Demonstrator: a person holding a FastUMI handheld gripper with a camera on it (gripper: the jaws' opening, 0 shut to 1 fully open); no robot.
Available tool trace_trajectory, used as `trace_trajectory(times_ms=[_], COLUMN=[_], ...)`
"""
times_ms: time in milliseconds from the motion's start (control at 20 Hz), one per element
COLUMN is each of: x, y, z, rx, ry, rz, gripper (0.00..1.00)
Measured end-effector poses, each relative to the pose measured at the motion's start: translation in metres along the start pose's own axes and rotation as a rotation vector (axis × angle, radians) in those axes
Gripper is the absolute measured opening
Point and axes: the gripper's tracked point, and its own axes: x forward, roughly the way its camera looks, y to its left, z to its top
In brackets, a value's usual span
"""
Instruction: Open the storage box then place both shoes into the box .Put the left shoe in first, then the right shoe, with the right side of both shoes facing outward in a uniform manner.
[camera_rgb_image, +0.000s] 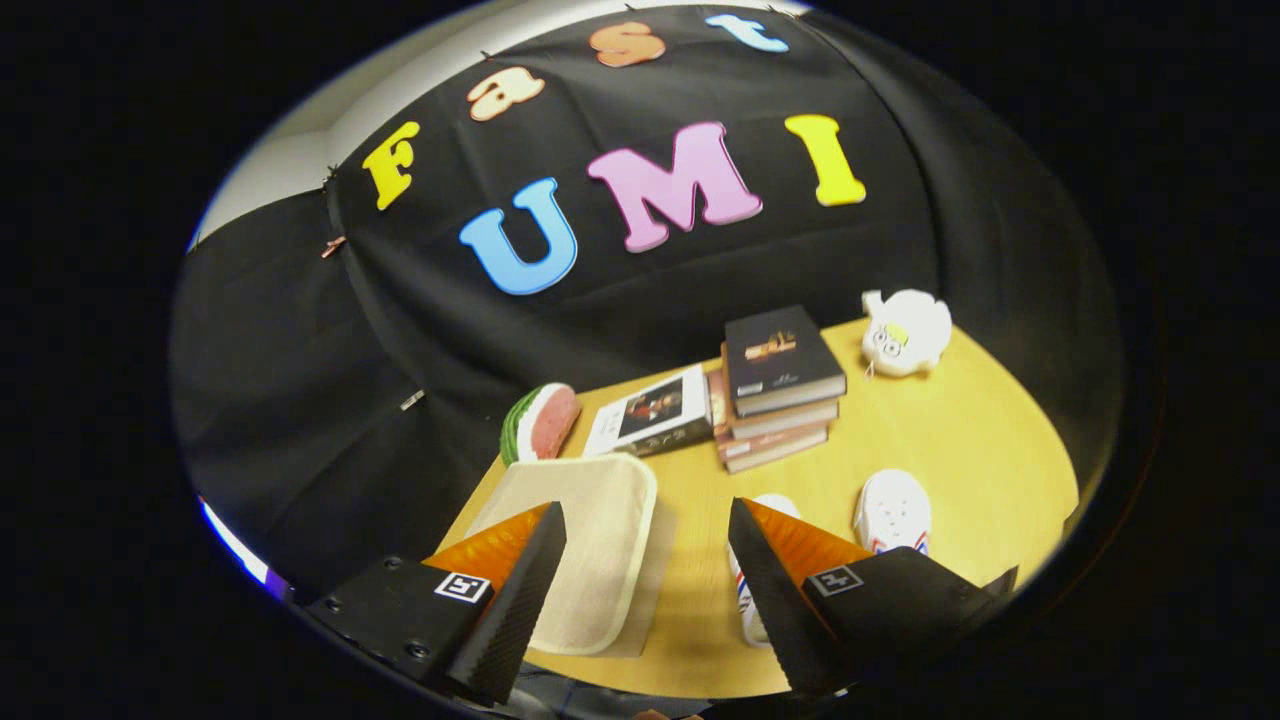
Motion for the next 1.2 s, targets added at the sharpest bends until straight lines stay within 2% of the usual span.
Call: trace_trajectory(times_ms=[550, 900, 950, 1000, 1100, 1200], x=[0.040, 0.072, 0.071, 0.071, 0.072, 0.072], y=[0.021, 0.029, 0.034, 0.035, 0.034, 0.033], z=[-0.095, -0.129, -0.128, -0.128, -0.131, -0.131], rx=[0.314, 0.447, 0.471, 0.480, 0.491, 0.512], ry=[0.393, 0.532, 0.544, 0.554, 0.580, 0.611], rz=[0.235, 0.352, 0.366, 0.378, 0.381, 0.380], gripper=[0.98, 0.96, 0.92, 0.75, 0.63, 0.63])
